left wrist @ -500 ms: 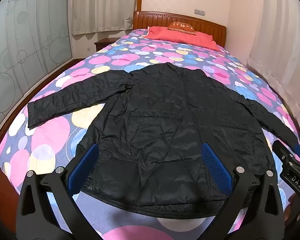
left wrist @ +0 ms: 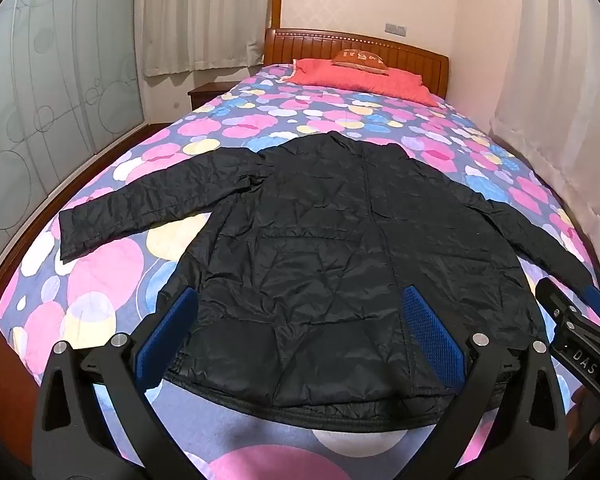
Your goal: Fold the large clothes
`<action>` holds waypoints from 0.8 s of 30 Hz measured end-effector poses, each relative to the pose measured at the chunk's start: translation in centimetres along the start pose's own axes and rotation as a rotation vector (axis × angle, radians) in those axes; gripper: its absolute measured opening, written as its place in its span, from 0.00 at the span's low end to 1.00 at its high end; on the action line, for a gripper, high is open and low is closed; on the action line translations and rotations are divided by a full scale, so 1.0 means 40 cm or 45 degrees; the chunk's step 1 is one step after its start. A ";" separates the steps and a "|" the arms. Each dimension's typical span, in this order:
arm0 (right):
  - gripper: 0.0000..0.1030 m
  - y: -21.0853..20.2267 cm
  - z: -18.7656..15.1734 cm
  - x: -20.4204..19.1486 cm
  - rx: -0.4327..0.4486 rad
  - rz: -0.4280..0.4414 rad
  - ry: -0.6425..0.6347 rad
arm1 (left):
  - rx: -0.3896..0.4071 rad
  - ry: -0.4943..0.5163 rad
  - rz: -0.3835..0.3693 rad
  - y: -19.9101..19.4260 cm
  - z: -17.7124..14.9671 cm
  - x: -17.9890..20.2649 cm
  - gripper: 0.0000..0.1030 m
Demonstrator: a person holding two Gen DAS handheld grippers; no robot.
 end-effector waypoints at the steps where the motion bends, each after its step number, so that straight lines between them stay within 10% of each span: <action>1: 0.96 0.000 -0.002 -0.002 0.003 -0.002 -0.001 | -0.001 0.000 0.003 -0.004 -0.001 0.003 0.98; 24: 0.96 -0.026 0.010 -0.008 0.009 -0.008 -0.012 | 0.006 0.002 0.006 -0.018 -0.011 -0.013 0.98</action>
Point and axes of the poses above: each gripper's, at about its wrist camera, not at the fingertips, and y roughly the way its jaws point, x to its right, z to its top, the point moved 2 cm from there along y, roughly the way its jaws point, and after that the axes turned 8 degrees about -z, right-handed, at the moved point
